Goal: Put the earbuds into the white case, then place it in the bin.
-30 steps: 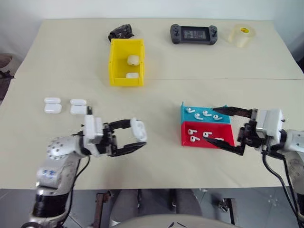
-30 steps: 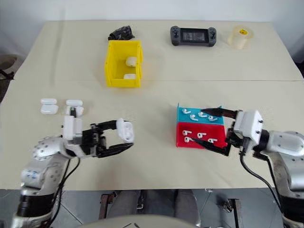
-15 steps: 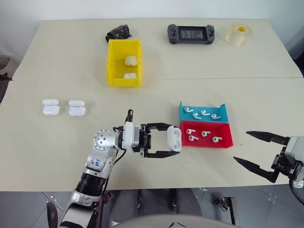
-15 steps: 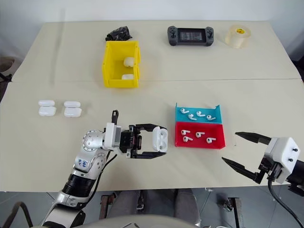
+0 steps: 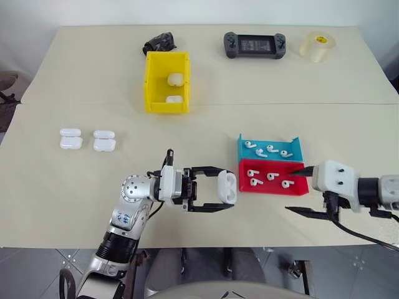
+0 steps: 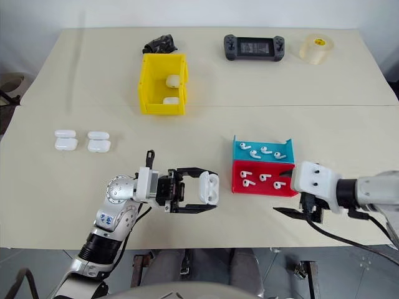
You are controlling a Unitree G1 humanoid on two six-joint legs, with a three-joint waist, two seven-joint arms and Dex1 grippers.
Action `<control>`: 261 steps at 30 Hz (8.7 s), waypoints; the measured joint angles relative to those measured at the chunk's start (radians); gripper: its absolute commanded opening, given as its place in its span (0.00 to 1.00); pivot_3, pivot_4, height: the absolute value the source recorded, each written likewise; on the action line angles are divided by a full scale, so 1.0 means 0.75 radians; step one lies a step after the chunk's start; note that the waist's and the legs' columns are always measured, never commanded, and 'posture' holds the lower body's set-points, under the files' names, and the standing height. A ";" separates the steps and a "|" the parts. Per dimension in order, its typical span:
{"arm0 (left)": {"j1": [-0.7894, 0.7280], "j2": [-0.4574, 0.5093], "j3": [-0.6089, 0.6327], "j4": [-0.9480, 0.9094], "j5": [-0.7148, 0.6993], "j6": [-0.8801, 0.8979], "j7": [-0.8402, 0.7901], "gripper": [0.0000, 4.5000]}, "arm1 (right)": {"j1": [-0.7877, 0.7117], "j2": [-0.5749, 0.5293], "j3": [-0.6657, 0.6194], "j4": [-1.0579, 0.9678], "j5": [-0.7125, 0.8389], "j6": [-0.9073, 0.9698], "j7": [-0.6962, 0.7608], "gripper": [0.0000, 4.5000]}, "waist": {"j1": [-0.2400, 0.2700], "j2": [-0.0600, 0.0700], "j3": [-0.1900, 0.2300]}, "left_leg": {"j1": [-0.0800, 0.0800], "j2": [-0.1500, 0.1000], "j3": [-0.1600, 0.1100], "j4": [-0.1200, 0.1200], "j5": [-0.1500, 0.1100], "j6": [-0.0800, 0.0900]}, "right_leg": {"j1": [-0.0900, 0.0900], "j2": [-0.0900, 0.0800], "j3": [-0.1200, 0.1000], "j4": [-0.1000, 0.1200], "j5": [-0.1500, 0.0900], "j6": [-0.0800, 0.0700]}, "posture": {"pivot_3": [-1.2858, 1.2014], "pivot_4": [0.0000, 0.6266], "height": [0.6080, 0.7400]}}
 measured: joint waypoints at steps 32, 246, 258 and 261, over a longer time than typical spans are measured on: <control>0.073 0.057 -0.011 -0.112 0.000 0.067 0.076 0.62 | -0.417 0.022 0.411 0.252 -0.356 -0.186 0.147 0.59 | -0.003 0.000 0.000 | -0.001 0.000 0.000 0.000 0.000 0.000 | 0.000 0.000 -0.002 0.001 0.000 0.000 | 0.52 0.24 1.00; -0.316 0.022 0.046 0.203 0.159 0.123 0.109 0.62 | -0.252 0.672 0.041 -0.279 0.807 0.244 -0.501 0.00 | -0.002 0.000 0.001 | -0.003 -0.003 -0.002 -0.001 0.000 -0.001 | -0.002 0.003 -0.004 0.002 0.002 -0.001 | 0.52 0.24 1.00; -0.316 0.029 0.045 0.212 0.162 0.101 0.122 0.62 | -0.180 0.572 -0.038 -0.216 0.757 0.249 -0.480 0.00 | -0.001 0.000 0.001 | -0.003 -0.003 -0.001 -0.001 0.000 0.000 | -0.002 0.003 -0.004 0.002 0.002 -0.001 | 0.52 0.24 1.00; -0.318 0.026 0.040 0.212 0.162 0.101 0.122 0.62 | -0.184 0.572 -0.004 -0.200 0.703 0.249 -0.482 0.00 | -0.004 0.000 0.001 | -0.003 -0.003 -0.001 -0.002 0.000 -0.001 | -0.002 0.003 -0.004 0.002 0.002 -0.001 | 0.52 0.24 1.00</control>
